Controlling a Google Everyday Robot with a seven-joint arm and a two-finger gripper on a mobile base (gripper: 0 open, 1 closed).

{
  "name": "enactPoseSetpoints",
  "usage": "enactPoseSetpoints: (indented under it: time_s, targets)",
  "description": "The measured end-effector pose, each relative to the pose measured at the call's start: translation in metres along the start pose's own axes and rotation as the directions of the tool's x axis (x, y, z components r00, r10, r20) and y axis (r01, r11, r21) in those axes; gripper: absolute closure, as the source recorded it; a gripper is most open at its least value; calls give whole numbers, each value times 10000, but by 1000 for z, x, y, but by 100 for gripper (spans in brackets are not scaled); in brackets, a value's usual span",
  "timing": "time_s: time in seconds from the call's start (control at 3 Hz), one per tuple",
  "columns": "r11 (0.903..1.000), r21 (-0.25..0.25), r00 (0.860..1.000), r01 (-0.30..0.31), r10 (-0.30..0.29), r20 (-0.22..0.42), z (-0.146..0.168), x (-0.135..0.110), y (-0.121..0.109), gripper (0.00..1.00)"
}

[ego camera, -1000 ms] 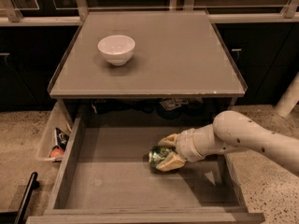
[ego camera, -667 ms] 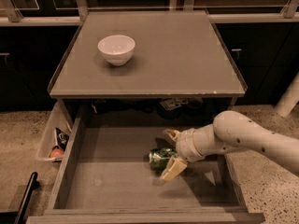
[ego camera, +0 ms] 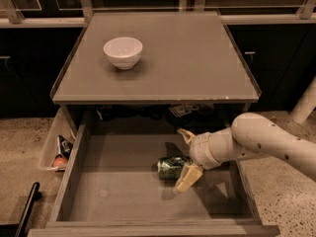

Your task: Place green can into top drawer

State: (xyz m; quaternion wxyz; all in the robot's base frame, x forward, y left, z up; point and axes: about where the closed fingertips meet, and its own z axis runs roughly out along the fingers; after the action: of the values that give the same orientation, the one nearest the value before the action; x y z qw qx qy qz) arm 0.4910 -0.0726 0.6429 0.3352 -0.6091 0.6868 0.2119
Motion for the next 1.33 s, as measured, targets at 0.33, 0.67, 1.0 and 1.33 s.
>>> enactPoseSetpoints:
  time_s: [0.33,0.67,1.0,1.33]
  targets:
    - [9995,228,9998,219,-218,-44,-39,-16,-6,0]
    - [9957,673,9979,630,-617,-207,-88,-41,-13,0]
    - [9845,1317,9928,1155,-1100,-484,-132,-65,-25,0]
    - [9667,1811,9824,1810,-1691,-793,-164,-92,-36,0]
